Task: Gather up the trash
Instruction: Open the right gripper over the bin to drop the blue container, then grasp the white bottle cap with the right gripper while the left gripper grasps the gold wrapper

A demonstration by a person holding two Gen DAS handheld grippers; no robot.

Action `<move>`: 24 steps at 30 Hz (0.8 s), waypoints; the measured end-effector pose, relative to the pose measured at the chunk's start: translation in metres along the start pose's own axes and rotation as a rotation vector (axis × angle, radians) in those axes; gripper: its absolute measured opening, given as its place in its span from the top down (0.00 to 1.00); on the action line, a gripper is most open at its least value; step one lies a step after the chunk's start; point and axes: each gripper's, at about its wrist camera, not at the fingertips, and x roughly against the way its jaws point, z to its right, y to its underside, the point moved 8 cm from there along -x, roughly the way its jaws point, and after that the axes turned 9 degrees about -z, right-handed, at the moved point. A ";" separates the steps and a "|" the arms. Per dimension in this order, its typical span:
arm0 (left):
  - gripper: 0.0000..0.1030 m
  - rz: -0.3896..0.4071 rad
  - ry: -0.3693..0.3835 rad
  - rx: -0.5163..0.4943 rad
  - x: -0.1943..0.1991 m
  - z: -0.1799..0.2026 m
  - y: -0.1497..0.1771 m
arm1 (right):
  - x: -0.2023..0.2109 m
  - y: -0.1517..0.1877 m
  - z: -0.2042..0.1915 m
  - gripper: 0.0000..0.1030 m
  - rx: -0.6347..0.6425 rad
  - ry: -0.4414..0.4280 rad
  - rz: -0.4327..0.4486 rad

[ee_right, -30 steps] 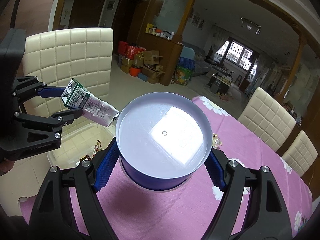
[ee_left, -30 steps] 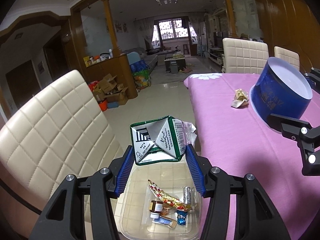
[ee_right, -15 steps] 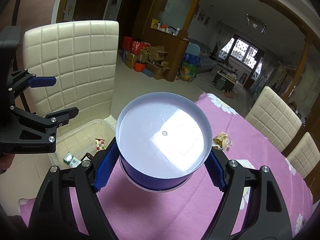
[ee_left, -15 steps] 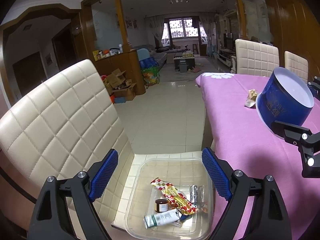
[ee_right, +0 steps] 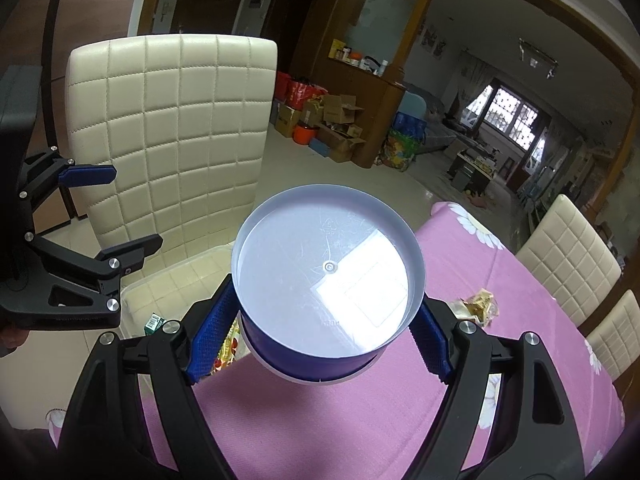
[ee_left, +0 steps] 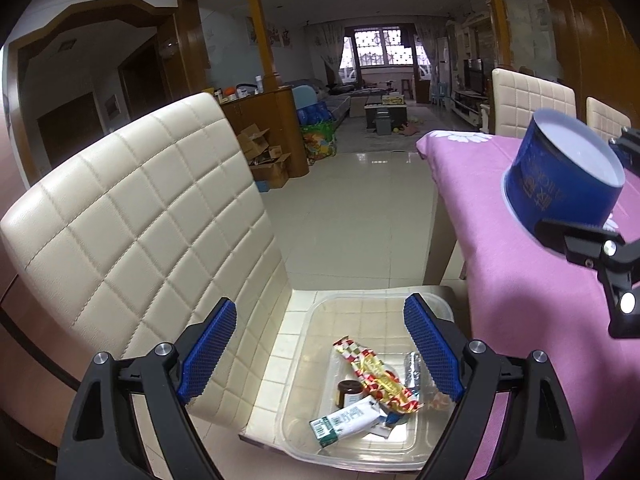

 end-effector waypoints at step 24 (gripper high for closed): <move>0.19 -0.004 0.045 -0.060 0.006 0.035 -0.003 | 0.003 0.024 0.032 0.14 -0.083 0.027 -0.030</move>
